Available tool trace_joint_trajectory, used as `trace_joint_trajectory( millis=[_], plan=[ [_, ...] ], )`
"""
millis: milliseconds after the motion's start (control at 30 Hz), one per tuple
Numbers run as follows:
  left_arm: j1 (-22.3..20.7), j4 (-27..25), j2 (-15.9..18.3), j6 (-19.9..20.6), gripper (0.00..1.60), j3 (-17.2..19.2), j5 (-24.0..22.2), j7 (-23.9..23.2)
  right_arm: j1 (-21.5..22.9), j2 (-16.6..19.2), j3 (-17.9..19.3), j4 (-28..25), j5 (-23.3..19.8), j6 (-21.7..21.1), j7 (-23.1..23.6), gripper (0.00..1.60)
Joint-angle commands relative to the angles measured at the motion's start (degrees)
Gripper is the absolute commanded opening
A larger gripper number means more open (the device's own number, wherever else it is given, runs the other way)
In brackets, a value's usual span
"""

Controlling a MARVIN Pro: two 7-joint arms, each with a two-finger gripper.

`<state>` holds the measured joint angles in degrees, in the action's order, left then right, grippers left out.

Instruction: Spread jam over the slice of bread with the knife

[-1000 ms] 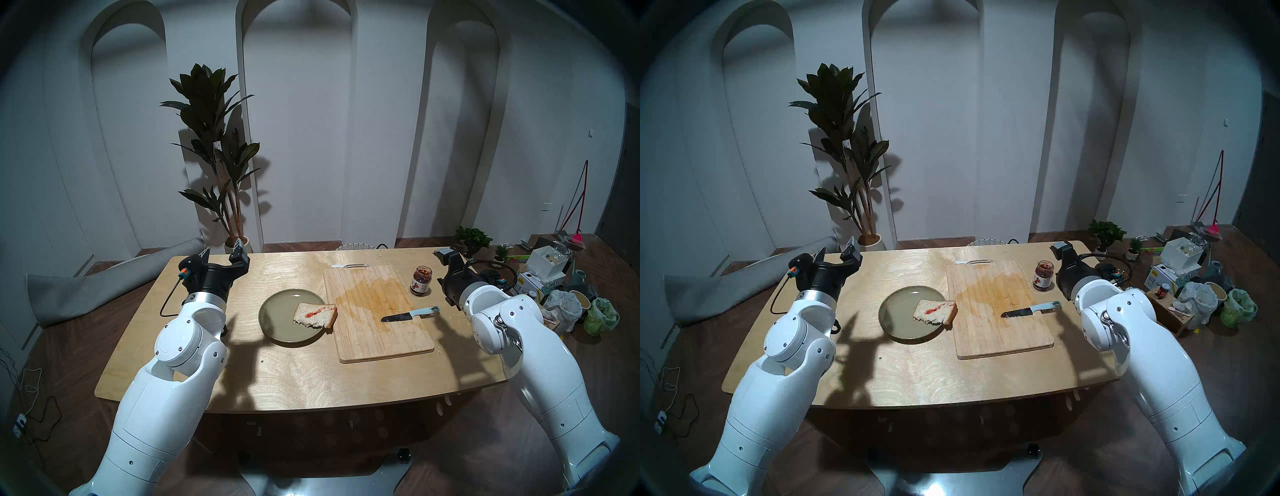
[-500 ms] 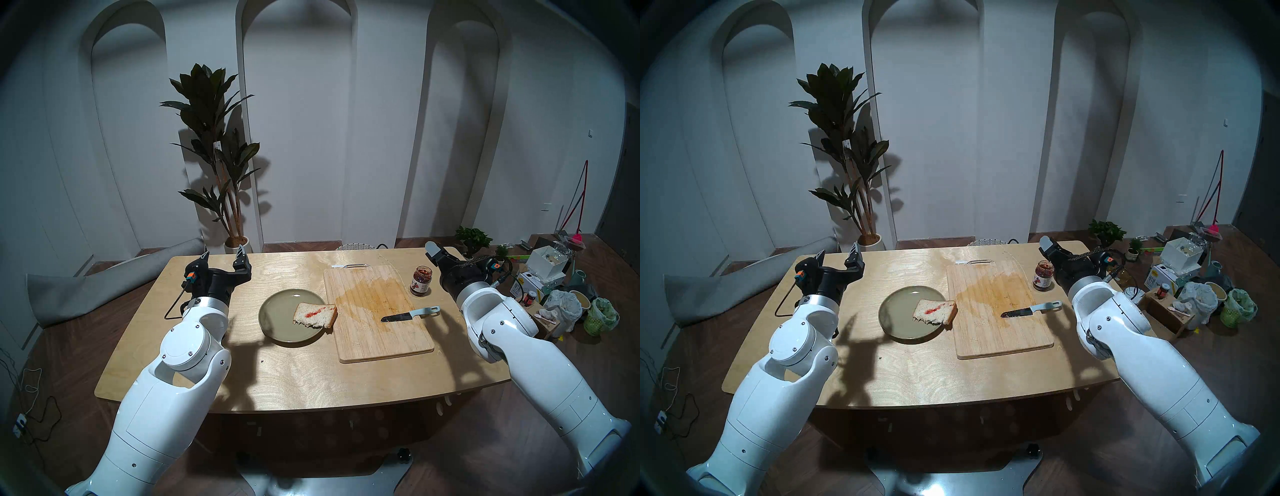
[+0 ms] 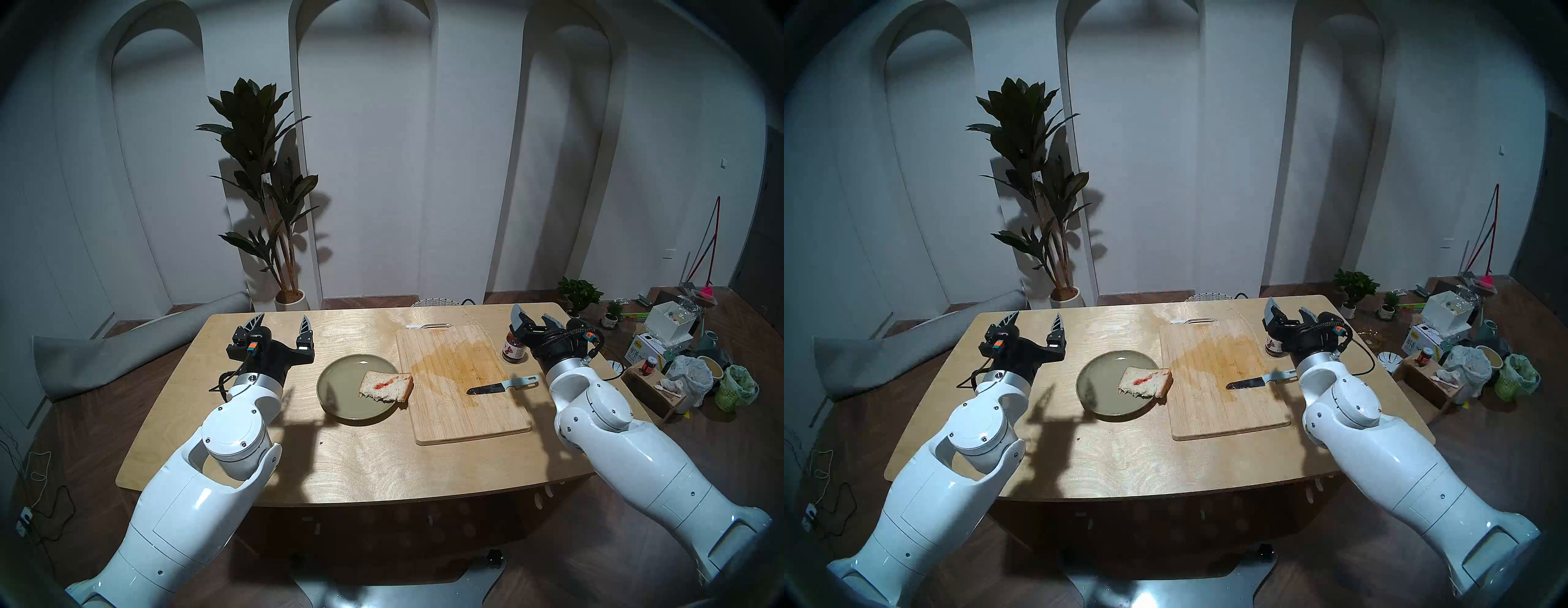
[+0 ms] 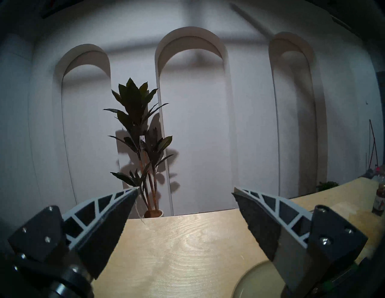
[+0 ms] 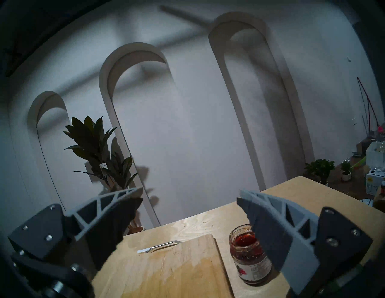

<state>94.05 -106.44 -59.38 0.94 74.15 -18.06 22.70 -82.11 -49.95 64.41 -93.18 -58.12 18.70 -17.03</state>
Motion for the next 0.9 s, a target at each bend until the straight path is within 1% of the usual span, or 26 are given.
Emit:
trace_joint_trajectory(
  millis=[0,133,167,200,233,267,300,333,367,400,433,500,533,633,867],
  plan=[
    [-0.3,-1.4,1.4,-0.6,1.6,0.5,1.7,0.1,3.1,-4.1,0.2,0.7,0.9,3.0,-1.5,1.6],
    [-0.3,-1.4,1.4,-0.6,1.6,0.6,1.9,0.0,3.3,-4.4,0.1,1.1,1.3,3.6,-1.7,1.6],
    [-0.3,-1.6,1.6,-0.1,1.6,0.5,1.6,-0.3,3.3,-4.5,0.1,1.2,1.4,3.7,-1.8,1.6],
    [-0.2,-1.9,2.0,0.9,1.6,0.7,-0.2,-1.9,3.4,-4.5,0.1,1.2,1.5,3.8,-1.8,1.6],
    [-0.2,-1.8,2.4,0.5,1.6,0.4,0.4,-2.3,3.7,-3.5,-0.7,1.5,2.9,3.2,-1.0,1.6],
    [-0.3,-1.8,2.8,1.5,1.6,-0.1,0.8,-2.6,4.0,-2.4,-1.7,2.0,5.5,3.5,-0.1,1.6],
    [-0.3,-1.8,2.9,2.2,1.6,-0.3,0.6,-3.0,4.2,-2.2,-2.0,2.2,6.1,3.2,-0.2,1.6],
    [-0.4,-1.4,2.9,1.8,1.6,-0.7,1.4,-3.0,4.5,-1.0,-2.5,2.0,5.9,0.8,0.5,1.6],
    [-0.4,-1.4,2.9,1.8,1.6,-0.7,1.4,-3.0,4.5,-1.0,-2.5,2.0,5.9,0.8,0.5,1.6],
    [-0.3,-1.4,3.2,2.6,1.6,-0.9,1.1,-3.8,4.9,-0.1,-3.2,2.0,7.0,-0.4,0.4,1.6],
    [-0.2,-1.3,3.3,2.3,1.6,-1.1,1.3,-3.9,5.2,0.6,-3.6,2.0,7.2,-1.6,0.8,1.6],
    [-0.2,-1.2,3.1,2.2,1.6,-1.1,1.4,-3.7,5.4,0.7,-3.9,2.1,7.6,-1.6,0.8,1.6],
    [-0.2,-1.3,3.2,2.6,1.6,-1.5,2.6,-3.0,5.7,1.5,-4.2,2.0,7.0,-3.3,2.0,1.6],
    [-0.1,-1.4,2.6,2.7,1.6,-1.4,2.9,-1.9,5.7,0.9,-3.7,1.5,5.4,-4.4,1.6,1.6],
    [-0.1,-1.5,2.7,2.9,1.6,-1.6,3.0,-1.6,5.8,0.8,-3.5,1.5,5.3,-5.2,1.9,1.6]
  ],
)
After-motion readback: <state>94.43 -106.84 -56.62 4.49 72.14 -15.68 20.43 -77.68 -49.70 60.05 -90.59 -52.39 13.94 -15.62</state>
